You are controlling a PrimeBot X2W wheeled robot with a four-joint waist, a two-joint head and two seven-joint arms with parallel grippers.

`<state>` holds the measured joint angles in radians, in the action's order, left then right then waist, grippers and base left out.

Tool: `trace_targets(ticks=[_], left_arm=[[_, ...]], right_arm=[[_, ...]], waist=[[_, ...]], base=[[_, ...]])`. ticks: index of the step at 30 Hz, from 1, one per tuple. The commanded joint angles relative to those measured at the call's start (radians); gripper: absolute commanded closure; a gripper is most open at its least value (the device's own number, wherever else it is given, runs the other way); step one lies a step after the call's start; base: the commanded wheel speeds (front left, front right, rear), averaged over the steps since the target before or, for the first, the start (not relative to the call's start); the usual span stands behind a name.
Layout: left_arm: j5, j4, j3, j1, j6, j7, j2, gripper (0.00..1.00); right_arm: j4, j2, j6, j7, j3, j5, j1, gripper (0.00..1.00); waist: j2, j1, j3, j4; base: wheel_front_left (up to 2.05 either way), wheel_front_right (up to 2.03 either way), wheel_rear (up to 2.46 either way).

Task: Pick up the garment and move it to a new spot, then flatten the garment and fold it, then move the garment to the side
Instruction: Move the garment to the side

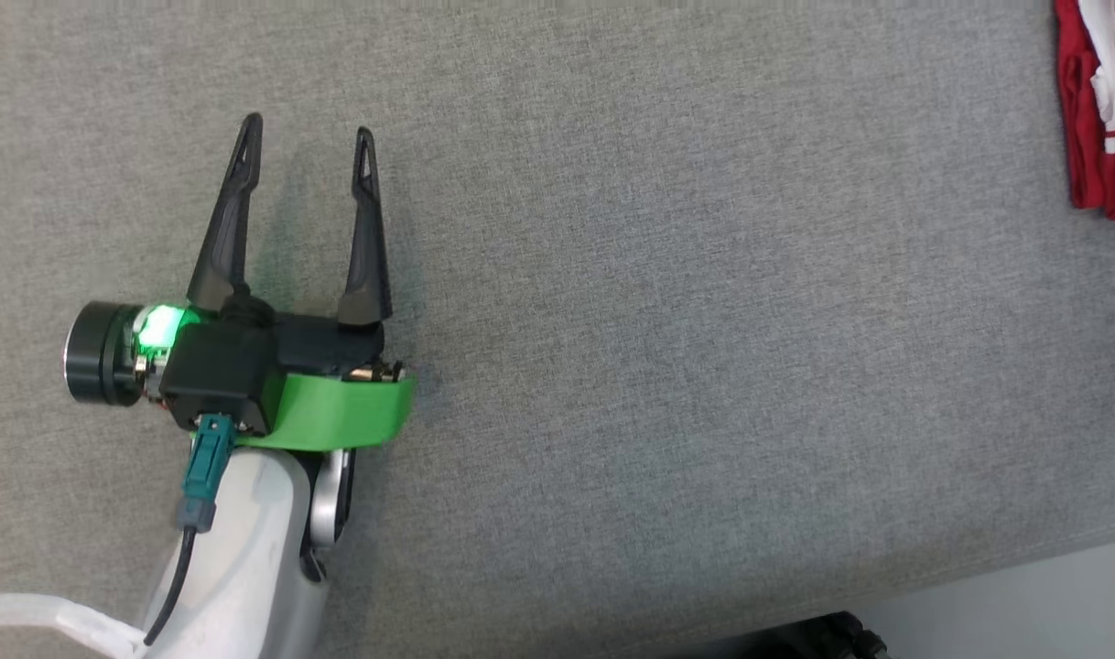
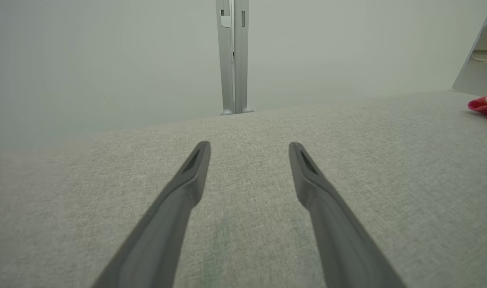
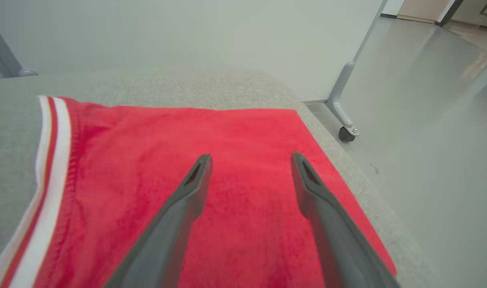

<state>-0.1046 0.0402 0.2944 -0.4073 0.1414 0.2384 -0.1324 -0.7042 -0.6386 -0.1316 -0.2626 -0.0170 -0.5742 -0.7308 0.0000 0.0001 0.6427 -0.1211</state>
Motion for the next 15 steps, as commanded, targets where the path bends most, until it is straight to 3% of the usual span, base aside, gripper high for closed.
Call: trace_targets(ticks=[1,8,15], left_arm=[[-0.007,-0.008,-0.005,0.031,0.009,0.002,-0.006,0.0],[-0.055,-0.043,-0.028,0.141,0.028,0.001,-0.006,0.0],[-0.093,-0.068,-0.049,0.224,0.041,0.006,-0.007,0.0]], right_arm=[[0.036,0.017,0.002,-0.003,0.017,0.016,0.057,0.0],[0.32,0.155,0.002,-0.003,0.088,0.118,0.321,0.0],[0.542,0.273,0.002,-0.003,0.103,0.2,0.532,0.0]], waist=[[0.0,-0.0001,-0.102,-0.041],[0.0,-0.0001,-0.249,-0.055],[0.0,-0.0001,-0.359,-0.024]], base=[[0.0,0.0,0.0],[0.0,0.0,0.0],[0.0,0.0,0.0]])
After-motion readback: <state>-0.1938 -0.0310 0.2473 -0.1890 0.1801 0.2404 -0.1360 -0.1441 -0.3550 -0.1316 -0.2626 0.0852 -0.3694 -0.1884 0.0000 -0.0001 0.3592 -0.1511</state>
